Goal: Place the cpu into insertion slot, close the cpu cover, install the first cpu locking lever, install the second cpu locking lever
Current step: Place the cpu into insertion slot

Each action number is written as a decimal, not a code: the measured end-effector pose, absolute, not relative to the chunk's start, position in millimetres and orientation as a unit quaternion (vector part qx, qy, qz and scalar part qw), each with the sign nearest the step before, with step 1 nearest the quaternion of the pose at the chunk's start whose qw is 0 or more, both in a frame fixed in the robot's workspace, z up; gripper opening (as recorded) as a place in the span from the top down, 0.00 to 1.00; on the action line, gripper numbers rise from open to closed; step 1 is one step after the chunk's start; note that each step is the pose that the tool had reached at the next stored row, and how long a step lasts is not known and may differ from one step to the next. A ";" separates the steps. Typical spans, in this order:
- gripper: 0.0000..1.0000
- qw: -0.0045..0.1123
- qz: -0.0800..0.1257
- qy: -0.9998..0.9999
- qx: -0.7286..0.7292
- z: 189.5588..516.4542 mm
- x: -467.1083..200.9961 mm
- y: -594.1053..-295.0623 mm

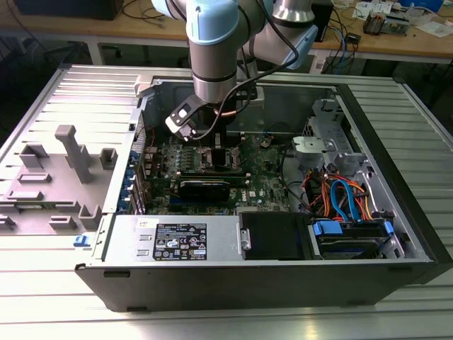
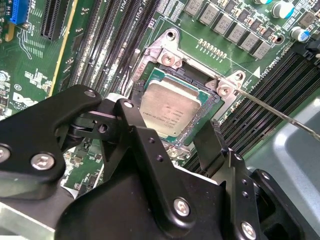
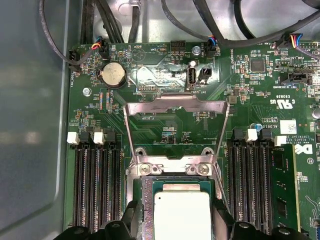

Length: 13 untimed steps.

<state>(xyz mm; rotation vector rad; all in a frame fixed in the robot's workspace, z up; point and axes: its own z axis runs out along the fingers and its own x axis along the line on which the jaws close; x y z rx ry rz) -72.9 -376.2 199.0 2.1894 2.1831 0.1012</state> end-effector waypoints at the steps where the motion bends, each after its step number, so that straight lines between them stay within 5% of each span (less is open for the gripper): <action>1: 0.32 0.024 0.033 0.706 0.708 199.0 -72.9 -376.1; 13: 0.32 0.023 0.033 0.705 0.708 195.8 -72.7 -374.0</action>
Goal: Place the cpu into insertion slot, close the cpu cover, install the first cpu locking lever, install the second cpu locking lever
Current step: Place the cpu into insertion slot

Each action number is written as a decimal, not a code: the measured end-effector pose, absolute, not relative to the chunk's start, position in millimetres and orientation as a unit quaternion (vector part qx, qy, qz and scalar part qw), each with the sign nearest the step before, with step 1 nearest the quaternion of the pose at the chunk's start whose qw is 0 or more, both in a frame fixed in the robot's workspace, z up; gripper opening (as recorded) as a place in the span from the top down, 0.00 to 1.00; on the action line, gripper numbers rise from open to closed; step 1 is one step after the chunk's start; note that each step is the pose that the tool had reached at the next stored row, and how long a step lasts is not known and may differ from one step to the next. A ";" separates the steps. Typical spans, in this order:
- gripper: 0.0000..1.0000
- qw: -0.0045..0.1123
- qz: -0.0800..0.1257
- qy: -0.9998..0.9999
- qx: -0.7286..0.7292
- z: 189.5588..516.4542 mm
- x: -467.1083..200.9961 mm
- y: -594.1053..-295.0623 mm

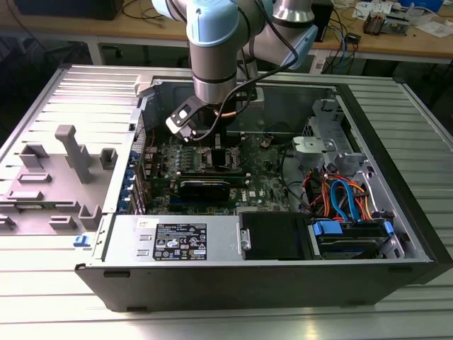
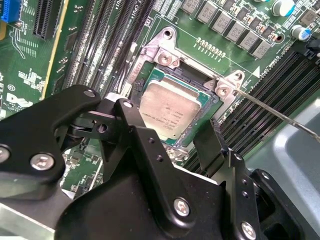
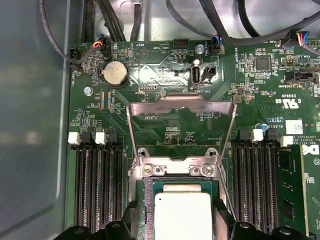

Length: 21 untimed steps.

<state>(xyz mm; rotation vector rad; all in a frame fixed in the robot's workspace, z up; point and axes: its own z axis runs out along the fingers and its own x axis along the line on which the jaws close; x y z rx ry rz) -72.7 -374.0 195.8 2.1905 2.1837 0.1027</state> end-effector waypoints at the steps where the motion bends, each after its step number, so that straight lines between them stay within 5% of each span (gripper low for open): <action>1: 0.32 0.023 0.033 0.705 0.708 195.8 -72.7 -374.0; 21: 0.32 0.023 0.033 0.705 0.708 195.4 -72.4 -369.3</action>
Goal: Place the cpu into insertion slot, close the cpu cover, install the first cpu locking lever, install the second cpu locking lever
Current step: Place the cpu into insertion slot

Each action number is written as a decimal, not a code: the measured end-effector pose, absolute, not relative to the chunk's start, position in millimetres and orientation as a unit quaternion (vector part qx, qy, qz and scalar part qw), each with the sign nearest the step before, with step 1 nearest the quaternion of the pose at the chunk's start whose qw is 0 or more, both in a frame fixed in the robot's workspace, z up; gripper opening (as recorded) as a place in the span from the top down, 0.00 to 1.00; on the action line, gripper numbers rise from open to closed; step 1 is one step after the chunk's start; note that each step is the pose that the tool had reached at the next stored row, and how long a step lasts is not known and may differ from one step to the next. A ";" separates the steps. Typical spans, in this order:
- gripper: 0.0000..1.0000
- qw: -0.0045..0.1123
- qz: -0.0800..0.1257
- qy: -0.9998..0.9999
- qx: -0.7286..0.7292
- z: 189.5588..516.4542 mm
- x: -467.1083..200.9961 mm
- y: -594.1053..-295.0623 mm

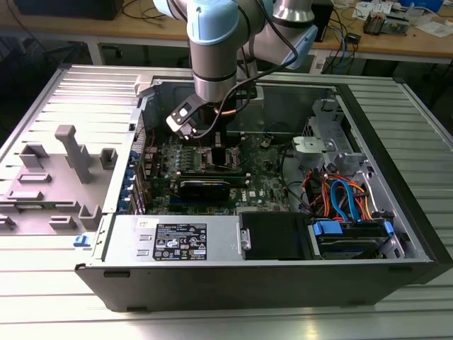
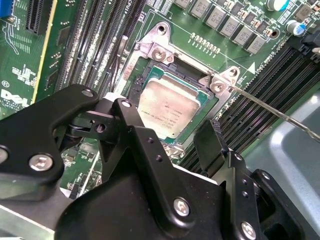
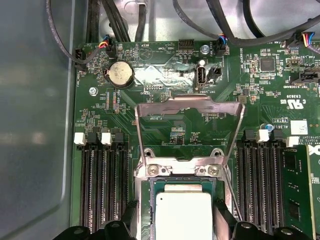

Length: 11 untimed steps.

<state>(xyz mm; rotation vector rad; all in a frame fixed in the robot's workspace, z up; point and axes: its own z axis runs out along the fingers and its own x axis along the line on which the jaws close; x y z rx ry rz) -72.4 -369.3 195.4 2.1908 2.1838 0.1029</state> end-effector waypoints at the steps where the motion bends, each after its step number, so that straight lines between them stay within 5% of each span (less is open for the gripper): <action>1: 0.32 0.023 0.033 0.705 0.708 195.4 -72.5 -369.3; 11: 0.32 0.029 0.028 0.705 0.708 195.8 -72.2 -369.4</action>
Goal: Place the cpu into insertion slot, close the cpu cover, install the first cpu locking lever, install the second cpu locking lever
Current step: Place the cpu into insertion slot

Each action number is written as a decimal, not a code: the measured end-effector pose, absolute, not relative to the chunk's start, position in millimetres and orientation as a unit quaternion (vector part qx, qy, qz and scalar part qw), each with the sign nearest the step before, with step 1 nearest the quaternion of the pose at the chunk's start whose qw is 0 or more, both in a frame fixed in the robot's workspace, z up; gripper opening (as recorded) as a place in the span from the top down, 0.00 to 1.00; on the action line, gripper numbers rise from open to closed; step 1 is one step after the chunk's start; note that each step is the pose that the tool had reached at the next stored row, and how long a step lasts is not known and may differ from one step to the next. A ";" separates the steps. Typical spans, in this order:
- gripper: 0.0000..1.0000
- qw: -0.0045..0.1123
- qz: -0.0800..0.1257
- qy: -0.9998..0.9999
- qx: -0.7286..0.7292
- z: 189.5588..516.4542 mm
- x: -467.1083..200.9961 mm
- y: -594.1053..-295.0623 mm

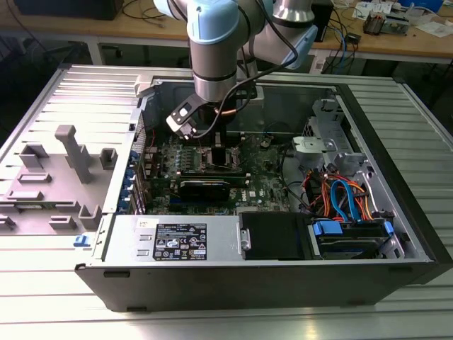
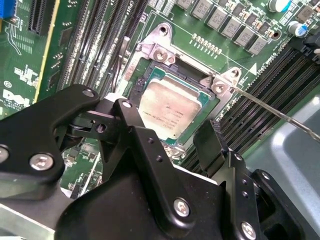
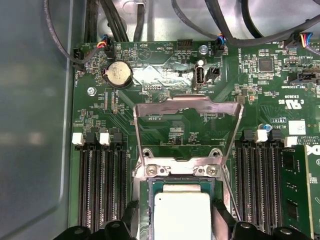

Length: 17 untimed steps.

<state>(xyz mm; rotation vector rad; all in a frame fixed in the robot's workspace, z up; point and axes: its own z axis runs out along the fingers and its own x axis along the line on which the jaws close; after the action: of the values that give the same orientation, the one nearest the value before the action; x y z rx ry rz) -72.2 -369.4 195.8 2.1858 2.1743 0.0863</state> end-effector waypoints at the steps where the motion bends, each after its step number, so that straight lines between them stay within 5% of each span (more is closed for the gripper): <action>1: 0.32 0.030 0.027 0.704 0.709 195.8 -72.1 -369.6; 15: 0.34 0.029 0.025 0.703 0.710 206.6 -70.2 -369.6; 17: 0.47 0.029 0.025 0.703 0.710 206.7 -70.2 -369.7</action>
<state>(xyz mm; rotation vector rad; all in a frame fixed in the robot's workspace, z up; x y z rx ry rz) -70.2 -369.7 206.7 2.1905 2.1683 0.0778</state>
